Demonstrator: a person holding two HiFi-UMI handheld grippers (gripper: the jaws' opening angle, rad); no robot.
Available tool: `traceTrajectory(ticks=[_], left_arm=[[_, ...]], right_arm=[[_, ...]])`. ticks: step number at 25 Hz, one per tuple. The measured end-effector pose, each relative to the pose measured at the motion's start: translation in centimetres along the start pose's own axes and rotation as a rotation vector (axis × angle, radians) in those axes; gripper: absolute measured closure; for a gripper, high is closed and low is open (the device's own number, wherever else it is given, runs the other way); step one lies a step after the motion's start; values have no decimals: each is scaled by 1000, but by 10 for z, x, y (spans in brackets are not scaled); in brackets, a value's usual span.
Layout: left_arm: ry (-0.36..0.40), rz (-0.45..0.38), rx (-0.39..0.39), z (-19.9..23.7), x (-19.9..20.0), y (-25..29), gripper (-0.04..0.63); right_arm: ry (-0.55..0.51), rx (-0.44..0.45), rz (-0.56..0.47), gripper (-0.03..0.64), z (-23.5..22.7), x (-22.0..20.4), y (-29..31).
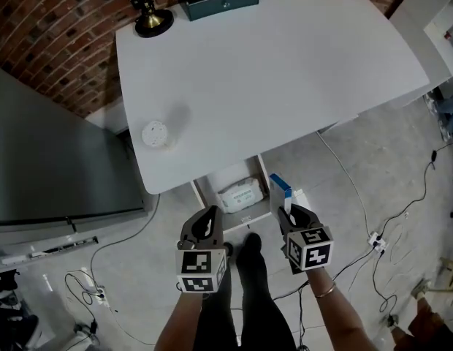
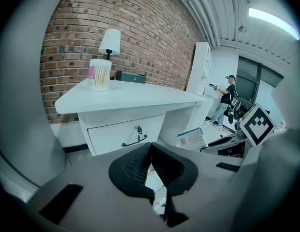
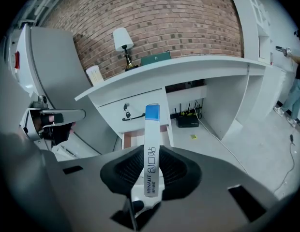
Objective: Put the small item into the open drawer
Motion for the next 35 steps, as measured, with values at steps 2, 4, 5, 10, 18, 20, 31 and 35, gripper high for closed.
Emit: traceTrajectory(ticks=[2,4,5,10,18,20,31,35], left_arm=[[-5,6,17,6,-8,8,574],[-11,13,29,11,-17,15,574],[-17,15,33,14,-21,19,574],[-40,21,55,26,-44,36,574],[-89,46,80,40,-85,59,574],[-102,46,85,42,-92,65,574],[-157,68,115,52,-121,81,574],[-162,73,120,54,-127,87,574]], right_arm=[[-9,8,22,517,-4,-5,18],[-22,11,43,518,-7,-12,36],[-29,11,53,517,-9,-15,44],[-61,6,93,517,-18,-34,86],[-85,-32,146,517,-26,-60,143],[-98,-41,160,518,-28,-64,156],[-168,-94,265,518,-44,-89,209],[-204,-116,282,518,-48,-92,222]])
Point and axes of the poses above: the fingertips, and each gripper's own axes: y forward along the fingers, z to its left, x out of its top, the point moved 4 cm from there along -y, backward along the fingers, and after that the axes turned 7 degrees about z, right-handed, at the moved point
